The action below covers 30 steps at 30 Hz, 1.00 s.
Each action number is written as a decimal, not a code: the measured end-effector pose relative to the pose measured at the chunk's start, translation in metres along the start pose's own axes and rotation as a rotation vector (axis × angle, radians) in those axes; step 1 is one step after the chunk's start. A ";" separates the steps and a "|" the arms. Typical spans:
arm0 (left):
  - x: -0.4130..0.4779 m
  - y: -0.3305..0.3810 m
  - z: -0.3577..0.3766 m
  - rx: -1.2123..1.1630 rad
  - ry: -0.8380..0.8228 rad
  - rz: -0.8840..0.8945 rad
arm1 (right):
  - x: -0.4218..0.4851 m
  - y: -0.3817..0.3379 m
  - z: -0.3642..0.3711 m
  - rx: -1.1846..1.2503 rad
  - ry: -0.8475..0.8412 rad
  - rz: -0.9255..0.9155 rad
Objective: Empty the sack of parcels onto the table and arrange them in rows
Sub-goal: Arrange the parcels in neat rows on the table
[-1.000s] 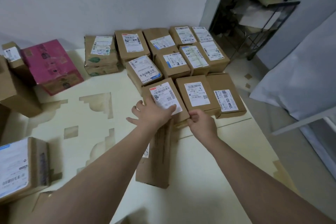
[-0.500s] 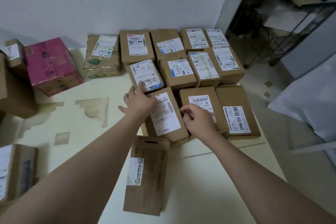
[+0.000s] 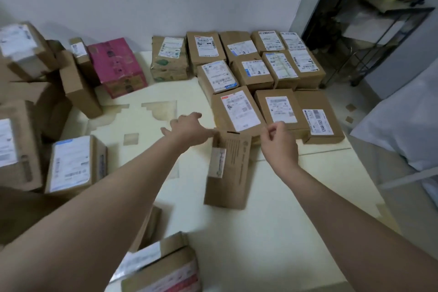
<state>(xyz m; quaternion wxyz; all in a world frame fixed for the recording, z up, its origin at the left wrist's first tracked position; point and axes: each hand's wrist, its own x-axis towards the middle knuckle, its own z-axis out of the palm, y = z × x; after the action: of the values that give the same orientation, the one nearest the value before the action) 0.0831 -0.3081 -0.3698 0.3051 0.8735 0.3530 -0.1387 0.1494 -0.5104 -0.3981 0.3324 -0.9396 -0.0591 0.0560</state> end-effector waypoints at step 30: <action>-0.108 -0.001 0.140 -0.299 -0.215 -0.288 | -0.121 0.072 -0.026 0.386 -0.671 0.426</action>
<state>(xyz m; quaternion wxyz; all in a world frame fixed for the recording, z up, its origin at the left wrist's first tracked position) 0.0018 -0.4536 -0.4289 0.4438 0.7394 0.4563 -0.2193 0.0386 -0.6000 -0.4156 0.4452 -0.7813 0.0427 0.4353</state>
